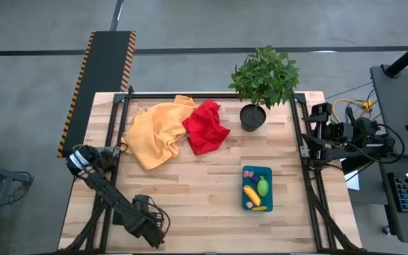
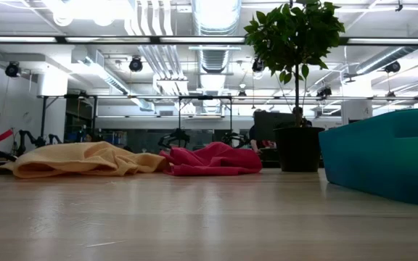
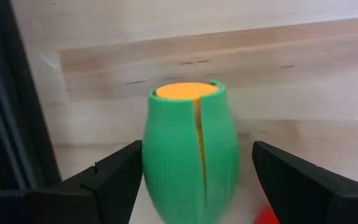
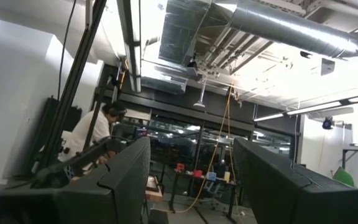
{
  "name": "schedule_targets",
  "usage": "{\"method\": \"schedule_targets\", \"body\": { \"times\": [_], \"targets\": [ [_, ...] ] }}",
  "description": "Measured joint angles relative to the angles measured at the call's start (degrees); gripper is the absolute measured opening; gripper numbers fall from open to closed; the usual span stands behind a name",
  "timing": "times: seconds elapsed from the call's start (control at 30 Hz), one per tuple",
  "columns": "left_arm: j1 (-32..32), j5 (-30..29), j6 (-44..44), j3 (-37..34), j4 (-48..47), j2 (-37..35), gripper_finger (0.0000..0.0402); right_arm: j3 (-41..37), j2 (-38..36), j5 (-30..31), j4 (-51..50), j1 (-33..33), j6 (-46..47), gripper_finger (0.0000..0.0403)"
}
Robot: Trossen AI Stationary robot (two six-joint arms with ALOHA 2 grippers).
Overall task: Pick and placing Produce into tupperware
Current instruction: Put the corn into the blue bin
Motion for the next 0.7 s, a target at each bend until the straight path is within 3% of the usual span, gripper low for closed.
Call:
{"method": "schedule_targets", "body": {
  "times": [0.2,0.47,0.7],
  "targets": [
    [0.03,0.0,1.88,-1.66,1.4,-0.09,0.0274,0.0,0.0,0.0,-0.02,0.0,-0.01,0.0224],
    [0.04,-0.05,3.02,-1.83,-0.6,-0.02,0.0187,0.0,0.0,0.0,0.0,0.0,-0.01,0.0224],
    [0.38,-2.62,3.33,-1.89,-3.6,0.0,0.0184,0.0,0.0,0.0,0.06,0.0,-0.04,0.0224]
  ]
}}
